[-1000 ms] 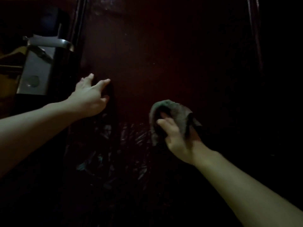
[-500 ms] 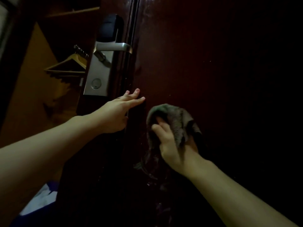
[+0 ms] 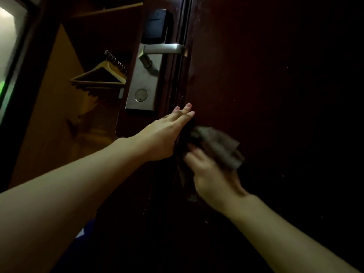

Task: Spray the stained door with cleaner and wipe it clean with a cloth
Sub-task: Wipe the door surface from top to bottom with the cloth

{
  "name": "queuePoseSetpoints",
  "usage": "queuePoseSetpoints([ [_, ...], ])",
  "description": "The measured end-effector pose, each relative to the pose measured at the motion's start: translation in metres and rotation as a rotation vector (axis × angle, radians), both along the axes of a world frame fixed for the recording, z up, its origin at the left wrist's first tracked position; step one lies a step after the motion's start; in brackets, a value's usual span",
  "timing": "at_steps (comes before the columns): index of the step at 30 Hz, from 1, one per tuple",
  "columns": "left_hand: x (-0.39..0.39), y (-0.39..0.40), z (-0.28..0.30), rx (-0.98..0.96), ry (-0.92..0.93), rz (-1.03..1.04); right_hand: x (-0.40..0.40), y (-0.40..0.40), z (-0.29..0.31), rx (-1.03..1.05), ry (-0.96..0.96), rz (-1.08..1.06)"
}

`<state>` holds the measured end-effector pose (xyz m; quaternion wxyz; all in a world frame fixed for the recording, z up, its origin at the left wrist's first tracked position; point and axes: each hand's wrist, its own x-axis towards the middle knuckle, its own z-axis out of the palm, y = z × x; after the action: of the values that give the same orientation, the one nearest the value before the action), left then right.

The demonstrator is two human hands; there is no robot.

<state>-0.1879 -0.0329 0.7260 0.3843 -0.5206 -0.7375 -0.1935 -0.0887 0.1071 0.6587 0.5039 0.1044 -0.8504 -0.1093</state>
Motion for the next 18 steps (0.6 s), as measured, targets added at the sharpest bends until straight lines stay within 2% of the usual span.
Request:
queuePoseSetpoints([
  [1, 0.000, 0.000, -0.001, 0.001, 0.002, 0.007, 0.002, 0.005, -0.009, -0.011, -0.058, 0.048],
  [5, 0.000, 0.002, -0.004, 0.017, -0.001, -0.011, 0.028, 0.034, 0.010, -0.089, 0.130, -0.008],
  [7, 0.001, 0.002, -0.003, 0.058, -0.047, -0.046, 0.033, 0.036, 0.032, -0.124, 0.235, -0.098],
  [10, 0.000, 0.001, 0.000, 0.124, -0.100, -0.113, 0.021, 0.014, 0.044, -0.145, 0.265, -0.311],
  [15, -0.006, 0.003, -0.004, 0.075, -0.047, -0.094, -0.014, -0.026, -0.006, -0.004, 0.104, -0.193],
  [18, -0.001, 0.002, -0.005, 0.051, -0.066, -0.052, -0.002, -0.010, -0.017, 0.175, -0.050, -0.262],
])
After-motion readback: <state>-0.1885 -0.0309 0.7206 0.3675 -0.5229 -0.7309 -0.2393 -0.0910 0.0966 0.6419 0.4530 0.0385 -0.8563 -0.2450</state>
